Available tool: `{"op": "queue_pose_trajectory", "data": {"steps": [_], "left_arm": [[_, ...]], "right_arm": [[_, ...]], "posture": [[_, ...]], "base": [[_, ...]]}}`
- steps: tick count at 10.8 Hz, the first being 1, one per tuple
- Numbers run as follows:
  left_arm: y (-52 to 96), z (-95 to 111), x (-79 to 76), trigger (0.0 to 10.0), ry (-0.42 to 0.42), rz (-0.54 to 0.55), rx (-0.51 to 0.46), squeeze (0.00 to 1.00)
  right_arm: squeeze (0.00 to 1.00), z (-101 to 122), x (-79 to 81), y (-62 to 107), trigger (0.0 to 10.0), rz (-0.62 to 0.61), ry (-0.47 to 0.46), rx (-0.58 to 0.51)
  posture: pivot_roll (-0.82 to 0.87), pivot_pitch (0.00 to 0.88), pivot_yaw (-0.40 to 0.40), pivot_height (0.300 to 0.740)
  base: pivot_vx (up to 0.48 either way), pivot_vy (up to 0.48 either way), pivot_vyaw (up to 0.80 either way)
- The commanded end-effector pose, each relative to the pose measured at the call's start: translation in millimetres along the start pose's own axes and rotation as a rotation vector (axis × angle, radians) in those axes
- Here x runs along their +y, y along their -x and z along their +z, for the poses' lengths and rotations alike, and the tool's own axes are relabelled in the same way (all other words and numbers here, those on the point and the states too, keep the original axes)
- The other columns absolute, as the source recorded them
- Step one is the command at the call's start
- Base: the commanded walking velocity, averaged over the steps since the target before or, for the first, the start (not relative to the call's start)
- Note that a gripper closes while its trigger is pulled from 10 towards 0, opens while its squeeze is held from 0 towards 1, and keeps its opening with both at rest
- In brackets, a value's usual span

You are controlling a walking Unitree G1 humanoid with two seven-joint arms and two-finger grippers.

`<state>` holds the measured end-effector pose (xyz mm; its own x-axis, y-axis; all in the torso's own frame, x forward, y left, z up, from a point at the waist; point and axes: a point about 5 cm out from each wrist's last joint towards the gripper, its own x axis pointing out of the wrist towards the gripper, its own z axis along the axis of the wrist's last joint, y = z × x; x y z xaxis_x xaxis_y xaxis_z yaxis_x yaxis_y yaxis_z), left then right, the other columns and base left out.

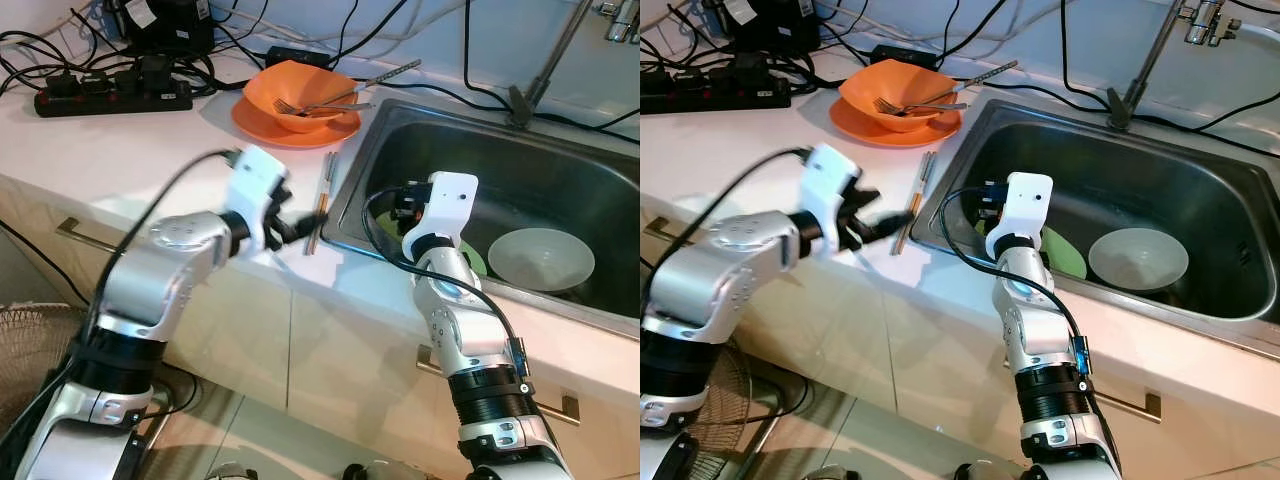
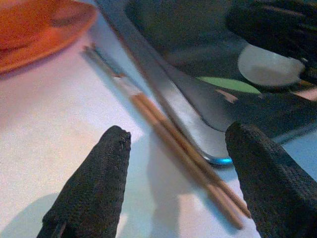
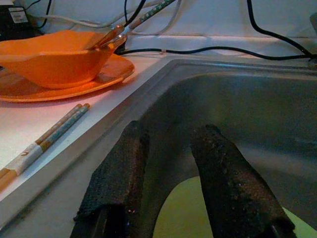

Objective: Kitchen organization

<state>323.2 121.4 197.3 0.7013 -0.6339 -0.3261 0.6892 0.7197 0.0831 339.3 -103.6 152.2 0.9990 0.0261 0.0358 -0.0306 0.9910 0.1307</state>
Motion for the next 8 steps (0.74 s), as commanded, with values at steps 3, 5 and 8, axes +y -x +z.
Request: {"op": "queue_pose_trajectory", "data": {"steps": [3, 5, 8], "left_arm": [[-2.4, -1.4, -5.4, 10.0, -0.038, -0.046, 0.072, 0.0], [3.4, -5.9, -3.7, 10.0, -0.091, -0.026, 0.143, 0.0], [13.1, -10.7, 4.2, 10.0, -0.128, 0.01, 0.205, 0.0]], "right_arm": [[0.0, 1.7, 1.8, 0.9, 10.0, -0.004, 0.001, -0.005], [0.0, 1.2, 2.2, 1.2, 10.0, -0.003, 0.0, -0.004], [0.0, 1.2, 2.1, 0.5, 10.0, -0.002, 0.0, 0.0]], "posture": [[0.0, 0.026, -0.03, 0.74], [0.0, 0.026, -0.031, 0.74], [0.01, 0.034, -0.037, 0.74]], "base": [[0.0, 0.0, 0.0], [0.0, 0.0, 0.0], [0.0, 0.0, 0.0]]}}
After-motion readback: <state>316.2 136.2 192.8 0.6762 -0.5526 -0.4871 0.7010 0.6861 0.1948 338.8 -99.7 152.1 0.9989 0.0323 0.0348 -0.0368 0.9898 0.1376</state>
